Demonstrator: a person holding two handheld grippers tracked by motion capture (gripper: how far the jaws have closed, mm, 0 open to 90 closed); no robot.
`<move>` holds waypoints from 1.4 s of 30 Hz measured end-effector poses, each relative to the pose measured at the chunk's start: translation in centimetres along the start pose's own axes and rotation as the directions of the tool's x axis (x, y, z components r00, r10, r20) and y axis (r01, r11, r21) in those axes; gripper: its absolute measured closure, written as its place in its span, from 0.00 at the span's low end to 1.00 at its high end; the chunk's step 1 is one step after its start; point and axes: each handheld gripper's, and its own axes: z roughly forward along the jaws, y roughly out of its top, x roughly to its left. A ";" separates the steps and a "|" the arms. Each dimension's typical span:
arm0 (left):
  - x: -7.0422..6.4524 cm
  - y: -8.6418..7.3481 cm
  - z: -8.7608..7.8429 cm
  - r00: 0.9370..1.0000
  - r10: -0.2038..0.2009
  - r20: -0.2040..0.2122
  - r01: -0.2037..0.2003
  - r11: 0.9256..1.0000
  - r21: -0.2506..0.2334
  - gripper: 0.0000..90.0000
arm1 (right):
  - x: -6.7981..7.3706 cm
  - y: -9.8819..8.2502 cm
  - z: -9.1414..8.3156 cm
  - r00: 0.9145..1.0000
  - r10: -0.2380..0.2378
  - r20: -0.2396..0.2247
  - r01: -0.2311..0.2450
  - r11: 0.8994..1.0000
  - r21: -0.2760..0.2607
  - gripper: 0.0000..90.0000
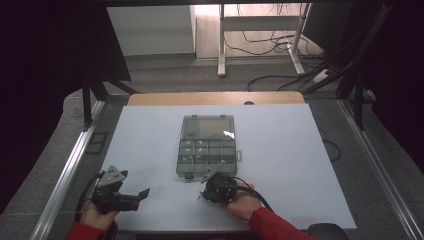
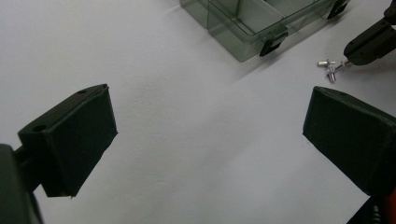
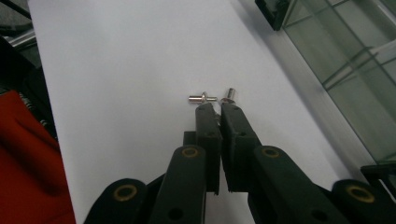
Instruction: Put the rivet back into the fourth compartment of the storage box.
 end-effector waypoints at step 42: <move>-0.1 0.1 0.1 1.000 0.006 -0.006 -0.006 1.000 0.006 0.04 | -5.6 -0.6 -6.3 0.987 0.143 0.075 -0.131 0.981 -0.141 0.96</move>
